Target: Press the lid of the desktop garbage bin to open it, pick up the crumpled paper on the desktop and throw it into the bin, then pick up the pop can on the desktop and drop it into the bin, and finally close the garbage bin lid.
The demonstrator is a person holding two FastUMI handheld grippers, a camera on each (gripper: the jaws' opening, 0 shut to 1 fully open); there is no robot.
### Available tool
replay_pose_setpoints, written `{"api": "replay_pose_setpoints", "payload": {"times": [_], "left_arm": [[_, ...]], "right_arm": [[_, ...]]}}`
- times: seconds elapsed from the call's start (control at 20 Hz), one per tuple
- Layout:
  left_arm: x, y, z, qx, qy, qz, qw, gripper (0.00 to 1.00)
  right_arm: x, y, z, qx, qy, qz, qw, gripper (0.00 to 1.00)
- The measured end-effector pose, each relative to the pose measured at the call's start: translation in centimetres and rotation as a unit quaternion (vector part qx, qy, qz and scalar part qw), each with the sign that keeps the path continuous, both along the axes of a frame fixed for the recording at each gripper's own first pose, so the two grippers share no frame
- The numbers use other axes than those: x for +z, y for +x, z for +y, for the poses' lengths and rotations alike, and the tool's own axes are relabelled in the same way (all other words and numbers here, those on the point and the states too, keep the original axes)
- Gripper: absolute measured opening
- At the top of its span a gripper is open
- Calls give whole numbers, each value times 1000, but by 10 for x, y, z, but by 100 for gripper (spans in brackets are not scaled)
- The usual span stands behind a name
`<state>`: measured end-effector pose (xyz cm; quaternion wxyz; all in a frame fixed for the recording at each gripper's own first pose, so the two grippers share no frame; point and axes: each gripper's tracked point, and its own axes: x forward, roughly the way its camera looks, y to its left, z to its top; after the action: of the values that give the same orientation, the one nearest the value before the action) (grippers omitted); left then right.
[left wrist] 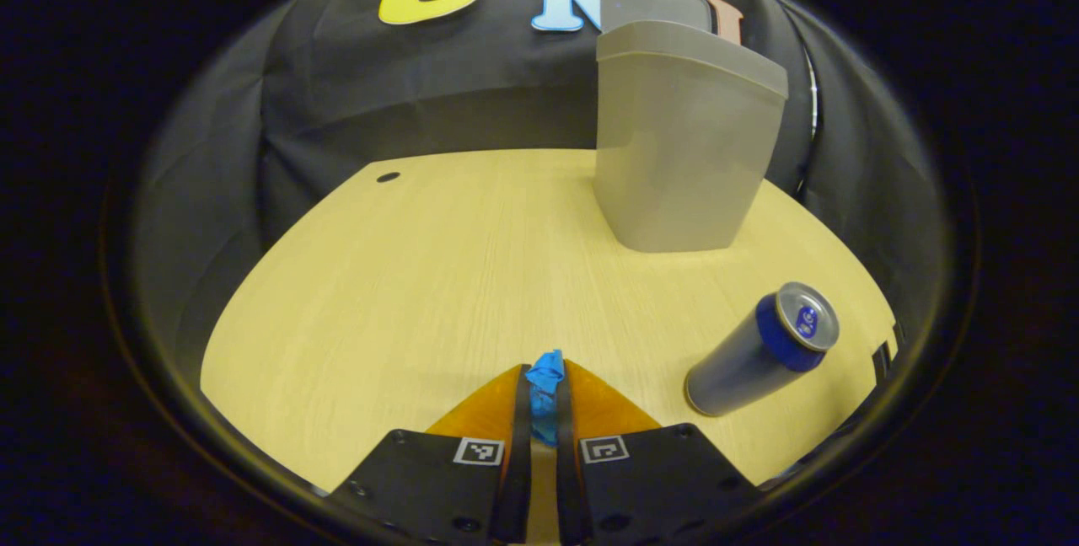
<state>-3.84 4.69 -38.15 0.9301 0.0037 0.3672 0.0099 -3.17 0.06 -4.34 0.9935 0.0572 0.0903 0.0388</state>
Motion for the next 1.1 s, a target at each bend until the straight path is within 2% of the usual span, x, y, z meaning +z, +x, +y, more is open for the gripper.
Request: {"api": "replay_pose_setpoints", "payload": {"times": [0.05, 0.15, 0.25, 0.3, 0.4, 0.45, 0.85, 1.1], "left_arm": [[6, 3, 0, 1, 0, -7, 1000, 21], [24, 9, -2, 3, -7, -22, 1000, 17], [45, 17, -1, 3, -13, -39, 999, 22], [53, 21, -1, 2, -15, -48, 999, 19], [77, 30, -6, 2, -20, -70, 997, 21], [91, 35, -9, 1, -25, -85, 996, 17], [173, 68, -29, -3, -54, -173, 983, 20], [210, 89, -41, -30, -45, -213, 976, 19]], "right_arm": [[-1, 0, -1, -1, 1, 0, 1000, 85], [-2, 0, -3, -2, 2, 2, 1000, 85], [-3, 0, -7, -5, 5, 3, 1000, 85], [-2, 0, -8, -5, 7, 2, 1000, 85], [-3, 2, -9, -5, 9, 2, 1000, 85], [-3, 2, -10, -4, 8, 1, 1000, 85], [-5, 5, -4, 6, 19, -2, 1000, 85], [-12, 2, -7, -1, 24, 7, 1000, 86]]}}
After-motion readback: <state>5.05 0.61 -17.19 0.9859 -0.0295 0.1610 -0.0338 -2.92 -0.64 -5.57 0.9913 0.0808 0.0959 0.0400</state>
